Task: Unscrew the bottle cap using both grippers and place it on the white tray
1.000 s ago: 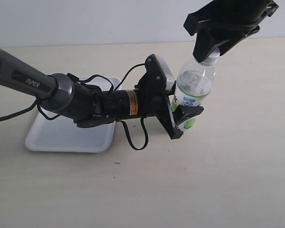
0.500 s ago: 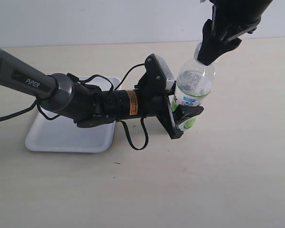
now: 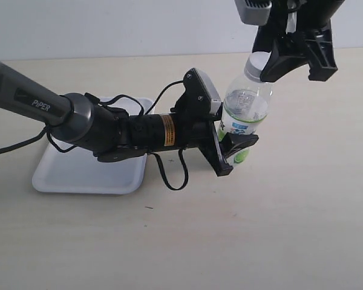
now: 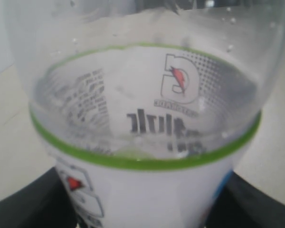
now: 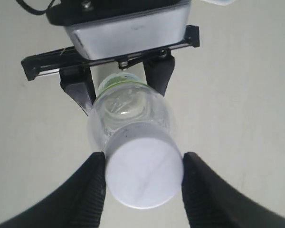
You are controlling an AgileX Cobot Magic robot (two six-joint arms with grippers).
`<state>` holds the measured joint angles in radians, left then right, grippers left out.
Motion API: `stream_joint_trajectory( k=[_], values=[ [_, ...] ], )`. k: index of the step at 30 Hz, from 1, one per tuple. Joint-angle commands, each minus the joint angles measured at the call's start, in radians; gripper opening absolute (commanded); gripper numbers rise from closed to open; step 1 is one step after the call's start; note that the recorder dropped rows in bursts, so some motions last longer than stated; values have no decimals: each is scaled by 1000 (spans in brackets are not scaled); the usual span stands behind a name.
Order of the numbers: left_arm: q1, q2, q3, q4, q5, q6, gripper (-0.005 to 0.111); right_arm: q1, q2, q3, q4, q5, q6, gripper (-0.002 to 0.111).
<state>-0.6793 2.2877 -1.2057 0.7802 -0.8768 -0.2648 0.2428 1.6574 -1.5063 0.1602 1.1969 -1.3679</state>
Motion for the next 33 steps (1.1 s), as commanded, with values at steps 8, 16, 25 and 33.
stream_joint_trajectory(
  k=[8, 16, 25, 33],
  values=[
    [3, -8, 7, -1, 7, -9, 0, 2, 1, 1, -7, -33, -577, 0],
    [3, -8, 7, -1, 7, -9, 0, 2, 1, 1, -17, -45, -743, 0],
    [3, -8, 7, -1, 7, -9, 0, 2, 1, 1, 2, -45, -683, 9],
    [3, -8, 7, -1, 7, -4, 0, 2, -13, 1, -4, -99, -233, 88]
  ],
)
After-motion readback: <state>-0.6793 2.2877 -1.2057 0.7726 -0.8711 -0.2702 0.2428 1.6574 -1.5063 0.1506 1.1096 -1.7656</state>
